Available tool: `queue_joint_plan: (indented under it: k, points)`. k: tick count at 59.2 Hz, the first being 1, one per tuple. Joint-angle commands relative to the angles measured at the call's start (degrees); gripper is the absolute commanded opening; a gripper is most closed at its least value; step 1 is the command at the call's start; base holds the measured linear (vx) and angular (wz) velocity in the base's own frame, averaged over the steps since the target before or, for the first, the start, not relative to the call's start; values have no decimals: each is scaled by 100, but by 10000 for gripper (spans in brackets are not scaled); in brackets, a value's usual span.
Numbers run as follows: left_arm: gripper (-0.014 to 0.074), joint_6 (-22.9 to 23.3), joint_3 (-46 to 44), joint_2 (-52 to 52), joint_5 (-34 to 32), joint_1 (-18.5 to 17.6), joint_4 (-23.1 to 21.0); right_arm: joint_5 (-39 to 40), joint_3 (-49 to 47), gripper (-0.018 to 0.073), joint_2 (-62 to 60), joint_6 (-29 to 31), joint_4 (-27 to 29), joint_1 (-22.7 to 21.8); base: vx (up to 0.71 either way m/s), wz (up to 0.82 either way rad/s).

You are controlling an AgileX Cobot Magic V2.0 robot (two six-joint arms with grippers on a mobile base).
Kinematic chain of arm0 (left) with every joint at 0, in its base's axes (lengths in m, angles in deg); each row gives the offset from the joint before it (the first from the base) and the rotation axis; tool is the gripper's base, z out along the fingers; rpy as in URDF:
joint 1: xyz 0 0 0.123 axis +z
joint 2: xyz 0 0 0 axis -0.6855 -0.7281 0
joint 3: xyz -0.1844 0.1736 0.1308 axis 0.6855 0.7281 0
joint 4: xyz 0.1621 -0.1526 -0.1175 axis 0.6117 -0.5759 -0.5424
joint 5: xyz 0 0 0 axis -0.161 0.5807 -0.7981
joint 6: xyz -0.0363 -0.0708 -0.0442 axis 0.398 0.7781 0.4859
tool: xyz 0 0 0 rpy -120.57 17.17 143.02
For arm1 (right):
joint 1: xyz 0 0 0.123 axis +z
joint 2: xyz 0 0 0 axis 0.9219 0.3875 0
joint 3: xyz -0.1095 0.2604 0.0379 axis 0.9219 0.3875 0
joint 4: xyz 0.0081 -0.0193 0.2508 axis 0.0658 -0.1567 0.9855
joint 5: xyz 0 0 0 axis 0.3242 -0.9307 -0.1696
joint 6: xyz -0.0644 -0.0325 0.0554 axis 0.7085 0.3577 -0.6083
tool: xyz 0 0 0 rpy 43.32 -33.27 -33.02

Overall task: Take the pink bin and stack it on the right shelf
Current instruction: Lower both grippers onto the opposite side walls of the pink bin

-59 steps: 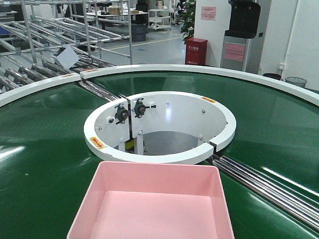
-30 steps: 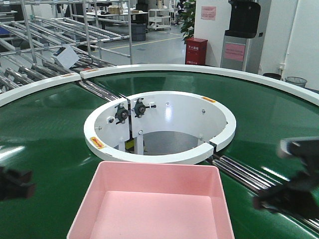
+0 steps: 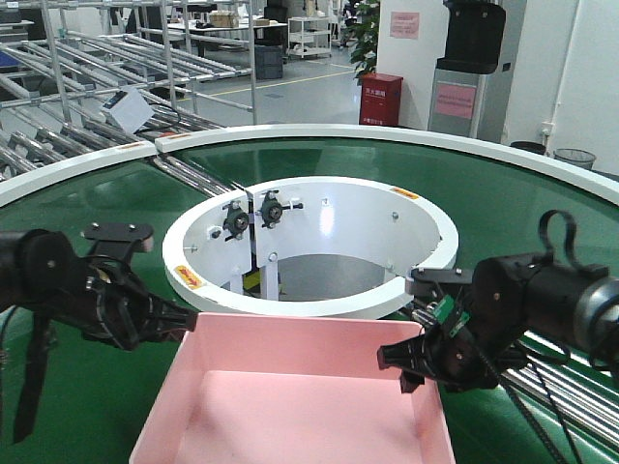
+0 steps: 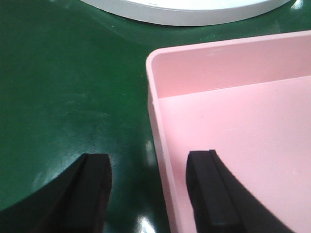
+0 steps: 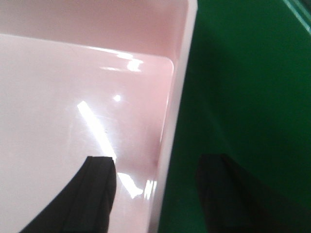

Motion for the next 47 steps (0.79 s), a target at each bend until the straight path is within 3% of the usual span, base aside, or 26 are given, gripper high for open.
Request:
queue_joint_plan:
  k: [1,22,30,38,47]
  points:
    - [475,-63,-365,6,-118,-41,-184,172,-201,438,-130,-121,-134,-17,0,0]
    - [473,-63,-403,-680,472,-41,-351,259,-201,437,63,-121,-103,-17,0,0]
    - [444,-63,-403,-733,472,-41,-433,153,-201,375,114,-221,-110,-17,0,0]
    - [296,-63,-403,-733,479,-41,-433,41,-201,188,81,-258,-67,-17,0,0]
    - [13,-63,-412,-668,714,-41,-444,113,-201,-15,-104,-180,-46,-17,0,0]
